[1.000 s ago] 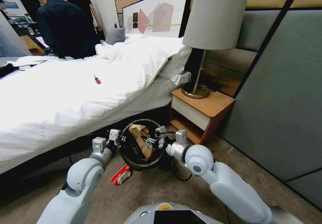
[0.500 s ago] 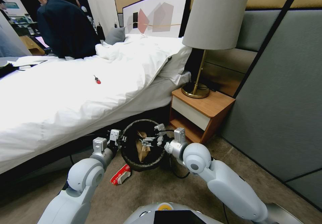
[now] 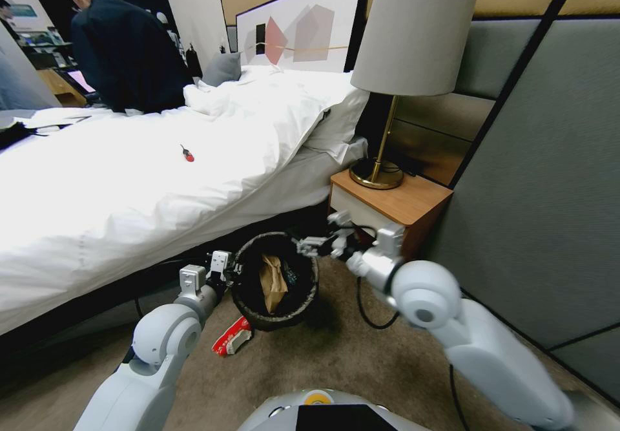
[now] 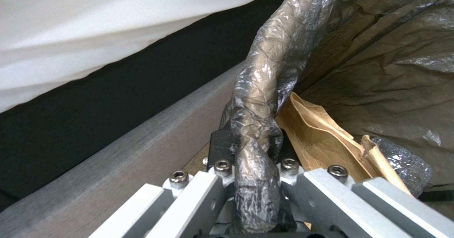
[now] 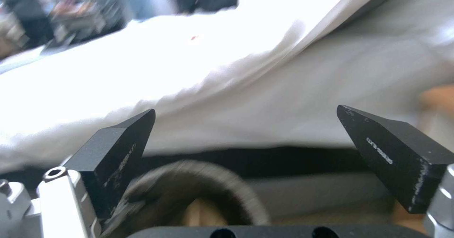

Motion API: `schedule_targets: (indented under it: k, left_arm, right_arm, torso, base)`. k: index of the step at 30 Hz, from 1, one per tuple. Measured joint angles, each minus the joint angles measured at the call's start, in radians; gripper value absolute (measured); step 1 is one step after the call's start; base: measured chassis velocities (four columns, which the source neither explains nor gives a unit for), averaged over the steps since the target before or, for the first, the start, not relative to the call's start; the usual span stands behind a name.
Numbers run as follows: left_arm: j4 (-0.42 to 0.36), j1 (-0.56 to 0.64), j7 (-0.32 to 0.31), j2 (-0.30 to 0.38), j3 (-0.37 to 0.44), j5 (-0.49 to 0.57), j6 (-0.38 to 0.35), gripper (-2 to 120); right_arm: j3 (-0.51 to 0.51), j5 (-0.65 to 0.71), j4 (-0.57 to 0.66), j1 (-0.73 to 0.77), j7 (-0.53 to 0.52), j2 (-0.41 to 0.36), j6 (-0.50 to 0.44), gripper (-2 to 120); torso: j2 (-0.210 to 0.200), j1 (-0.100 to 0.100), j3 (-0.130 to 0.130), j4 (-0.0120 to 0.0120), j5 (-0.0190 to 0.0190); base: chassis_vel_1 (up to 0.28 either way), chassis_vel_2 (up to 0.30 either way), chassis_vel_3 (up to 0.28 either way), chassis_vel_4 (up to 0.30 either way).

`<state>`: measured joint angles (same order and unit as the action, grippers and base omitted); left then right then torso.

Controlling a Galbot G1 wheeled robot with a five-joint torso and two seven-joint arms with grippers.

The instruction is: Pick up the trash bin, then pick up the garbage from the floor and place it into the trash bin.

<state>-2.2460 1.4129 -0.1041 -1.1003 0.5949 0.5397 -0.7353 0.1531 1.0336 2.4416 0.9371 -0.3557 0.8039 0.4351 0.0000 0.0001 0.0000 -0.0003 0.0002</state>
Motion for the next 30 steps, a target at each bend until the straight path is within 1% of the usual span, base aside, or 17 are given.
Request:
schedule_targets:
  k: [5,6,7,8,11,12,14,15,18,19,20,21,22,23,26,27,30]
  left_arm:
    - [-0.010,0.022,-0.002,-0.009,0.024,0.001,0.000,1]
    - [-0.021,0.037,-0.004,-0.016,0.036,0.000,0.000,1]
    - [-0.036,0.053,-0.012,-0.026,0.048,-0.003,0.000,1]
    - [-0.036,0.053,-0.012,-0.026,0.048,-0.003,0.000,1]
    - [-0.054,0.059,-0.031,-0.035,0.047,-0.004,0.000,1]
    - [-0.054,0.059,-0.031,-0.035,0.047,-0.004,0.000,1]
    - [-0.063,0.062,-0.040,-0.037,0.045,-0.006,0.000,1]
    - [-0.063,0.062,-0.040,-0.037,0.045,-0.006,0.000,1]
    - [-0.084,0.080,-0.041,-0.043,0.055,-0.006,0.000,1]
    - [-0.084,0.080,-0.041,-0.043,0.055,-0.006,0.000,1]
    - [-0.089,0.085,-0.041,-0.046,0.058,-0.007,0.000,1]
    - [-0.094,0.089,-0.041,-0.054,0.060,-0.011,0.000,1]
    - [-0.096,0.091,-0.041,-0.058,0.060,-0.013,0.000,1]
    - [-0.096,0.091,-0.041,-0.058,0.060,-0.013,0.000,1]
    - [-0.110,0.099,-0.041,-0.076,0.051,-0.027,0.000,1]
    - [-0.110,0.099,-0.041,-0.076,0.051,-0.027,0.000,1]
    - [-0.127,0.109,-0.038,-0.085,0.048,-0.039,0.000,1]
  right_arm:
    - [0.094,-0.058,0.015,0.096,-0.016,-0.020,-0.065,100]
    - [0.105,-0.076,0.005,0.111,-0.026,-0.018,-0.079,100]
    - [0.126,-0.110,-0.014,0.135,-0.030,-0.009,-0.094,100]
    - [0.126,-0.110,-0.014,0.135,-0.030,-0.009,-0.094,100]
    - [0.243,-0.322,-0.065,0.300,0.033,0.040,-0.150,100]
    - [0.243,-0.322,-0.065,0.300,0.033,0.040,-0.150,100]
    - [0.336,-0.483,-0.095,0.443,0.104,0.100,-0.207,100]
    - [0.336,-0.483,-0.095,0.443,0.104,0.100,-0.207,100]
    - [0.424,-0.631,-0.110,0.611,0.162,0.201,-0.287,100]
    - [0.424,-0.631,-0.110,0.611,0.162,0.201,-0.287,100]
    - [0.440,-0.678,-0.114,0.654,0.177,0.242,-0.314,100]
    - [0.456,-0.755,-0.122,0.709,0.199,0.316,-0.353,100]
    - [0.459,-0.793,-0.127,0.732,0.208,0.355,-0.374,100]
    - [0.459,-0.793,-0.127,0.732,0.208,0.355,-0.374,100]
    - [0.453,-0.935,-0.145,0.819,0.239,0.516,-0.474,100]
    - [0.453,-0.935,-0.145,0.819,0.239,0.516,-0.474,100]
    - [0.426,-1.023,-0.156,0.879,0.246,0.601,-0.554,100]
  torso:
    - [0.000,0.000,0.000,-0.0005,-0.0001]
    - [0.000,0.000,0.000,-0.0002,-0.0002]
    - [0.000,0.000,0.000,0.0013,0.0000]
    - [0.000,0.000,0.000,0.0013,0.0000]
    - [0.000,0.000,0.000,0.0005,-0.0001]
    - [0.000,0.000,0.000,0.0005,-0.0001]
    - [0.000,0.000,0.000,-0.0007,0.0001]
    - [0.000,0.000,0.000,-0.0007,0.0001]
    - [0.000,0.000,0.000,0.0002,-0.0002]
    - [0.000,0.000,0.000,0.0002,-0.0002]
    - [0.000,0.000,0.000,0.0006,-0.0003]
    - [0.000,0.000,0.000,0.0005,-0.0003]
    - [0.000,0.000,0.000,0.0001,-0.0001]
    - [0.000,0.000,0.000,0.0001,-0.0001]
    - [0.000,0.000,0.000,0.0001,-0.0004]
    - [0.000,0.000,0.000,0.0001,-0.0004]
    - [0.000,0.000,0.000,0.0004,-0.0004]
  base:
    - [0.000,0.000,0.000,0.000]
    - [0.000,0.000,0.000,0.000]
    - [0.000,0.000,0.000,0.000]
    - [0.000,0.000,0.000,0.000]
    - [0.000,0.000,0.000,0.000]
    - [0.000,0.000,0.000,0.000]
    - [0.000,0.000,0.000,0.000]
    - [0.000,0.000,0.000,0.000]
    - [0.000,0.000,0.000,0.000]
    - [0.000,0.000,0.000,0.000]
    - [0.000,0.000,0.000,0.000]
    - [0.000,0.000,0.000,0.000]
    - [0.000,0.000,0.000,0.000]
    - [0.000,0.000,0.000,0.000]
    - [0.000,0.000,0.000,0.000]
    - [0.000,0.000,0.000,0.000]
    - [0.000,0.000,0.000,0.000]
